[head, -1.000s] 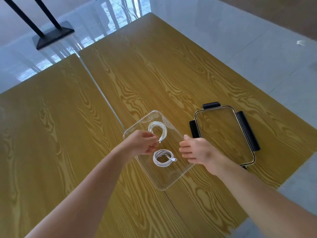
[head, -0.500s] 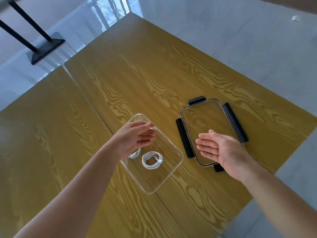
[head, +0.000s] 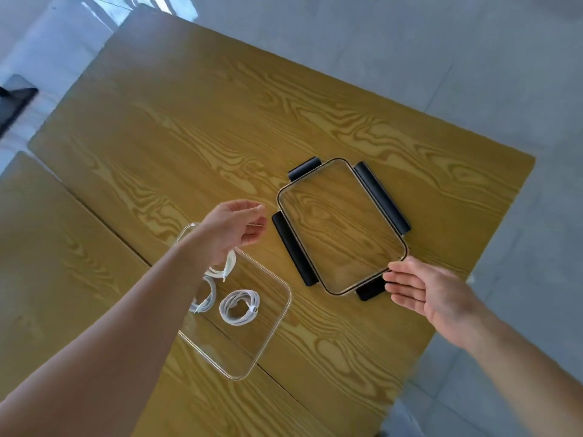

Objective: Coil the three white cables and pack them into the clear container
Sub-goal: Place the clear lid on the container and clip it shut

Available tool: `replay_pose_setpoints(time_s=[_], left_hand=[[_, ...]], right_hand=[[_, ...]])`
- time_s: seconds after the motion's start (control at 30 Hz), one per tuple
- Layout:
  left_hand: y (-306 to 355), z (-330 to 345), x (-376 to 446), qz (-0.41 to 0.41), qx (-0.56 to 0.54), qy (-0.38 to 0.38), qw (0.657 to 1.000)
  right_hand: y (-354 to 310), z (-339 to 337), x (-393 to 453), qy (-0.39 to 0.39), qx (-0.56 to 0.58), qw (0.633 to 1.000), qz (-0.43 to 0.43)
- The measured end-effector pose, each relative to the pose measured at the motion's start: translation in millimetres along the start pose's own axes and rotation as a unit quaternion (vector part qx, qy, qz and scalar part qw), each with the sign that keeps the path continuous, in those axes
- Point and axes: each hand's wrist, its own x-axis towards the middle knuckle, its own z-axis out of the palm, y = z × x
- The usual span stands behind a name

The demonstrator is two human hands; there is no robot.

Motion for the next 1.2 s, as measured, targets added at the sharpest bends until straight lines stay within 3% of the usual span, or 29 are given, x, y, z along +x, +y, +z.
replay_pose_setpoints(time_s=[0.23,0.4,0.67,1.03,1.2], left_hand=[[16.0,25.4,62.6,0.048,0.124,0.015,0.991],[29.1,42.4,90.2,0.099,0.229,0.084,0.965],[33.5,63.6,126.4,0.124,0.346,0.083,0.926],[39.6,60.6,140.5,0.118,0.387,0.070,0.912],[38.3,55.5,141.5,0.134,0.377,0.063,0.914]], right_hand=[[23.3,-20.0,0.6,0.040,0.056,0.998,0.014],[27.7,-22.6,0.9,0.049,0.069,0.996,0.017],[29.7,-9.2,2.9,0.031,0.079,0.994,0.066],[23.0,5.9,17.0,0.062,-0.010,0.996,0.057],[23.2,10.6,19.9,0.083,0.013,0.995,0.062]])
